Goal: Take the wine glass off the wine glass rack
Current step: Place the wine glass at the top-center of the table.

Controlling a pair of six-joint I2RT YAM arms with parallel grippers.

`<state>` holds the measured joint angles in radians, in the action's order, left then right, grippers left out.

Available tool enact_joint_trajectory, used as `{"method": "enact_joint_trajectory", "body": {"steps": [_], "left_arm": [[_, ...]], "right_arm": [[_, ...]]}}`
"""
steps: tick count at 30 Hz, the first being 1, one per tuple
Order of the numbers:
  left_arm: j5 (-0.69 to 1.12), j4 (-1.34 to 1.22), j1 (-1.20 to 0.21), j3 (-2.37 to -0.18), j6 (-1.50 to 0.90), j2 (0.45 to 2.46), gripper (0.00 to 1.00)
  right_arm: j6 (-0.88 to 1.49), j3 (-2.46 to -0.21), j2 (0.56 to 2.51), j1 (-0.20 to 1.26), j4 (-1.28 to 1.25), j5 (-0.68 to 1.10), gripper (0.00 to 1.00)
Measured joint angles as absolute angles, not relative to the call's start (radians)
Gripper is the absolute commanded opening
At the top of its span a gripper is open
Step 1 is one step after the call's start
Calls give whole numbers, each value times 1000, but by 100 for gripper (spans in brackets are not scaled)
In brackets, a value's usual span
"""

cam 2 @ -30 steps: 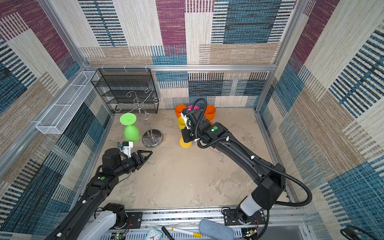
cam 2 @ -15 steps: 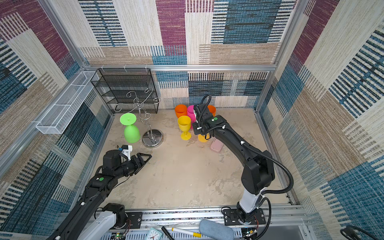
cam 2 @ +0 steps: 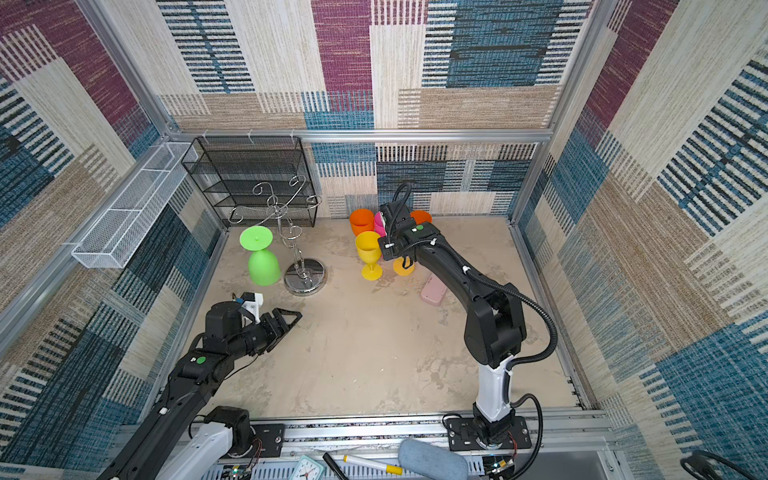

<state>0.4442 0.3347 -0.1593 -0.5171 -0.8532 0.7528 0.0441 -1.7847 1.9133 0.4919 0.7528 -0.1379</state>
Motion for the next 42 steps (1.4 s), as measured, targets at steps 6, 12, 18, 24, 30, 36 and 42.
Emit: {"method": "enact_joint_trajectory", "body": {"steps": [6, 12, 18, 24, 30, 36, 42], "left_arm": [[444, 336, -159, -517, -853, 756, 75], [444, 337, -159, -517, -853, 754, 75], [444, 337, -159, -517, -853, 759, 75], [430, 355, -159, -538, -842, 755, 75], [392, 437, -159, -604, -815, 740, 75], [334, 620, -133, -785, -725, 714, 75], [315, 744, -45, -917, -704, 715, 73]], "right_arm": [[44, -1810, 1948, 489, 753, -113, 0], [44, -1821, 1971, 488, 752, -87, 12], [44, -1848, 1985, 485, 754, -86, 39], [44, -1879, 1975, 485, 757, -91, 53], [46, -1845, 1843, 489, 733, -117, 65], [68, -1612, 1607, 546, 574, -149, 73], [139, -1378, 1404, 646, 334, -138, 70]]}}
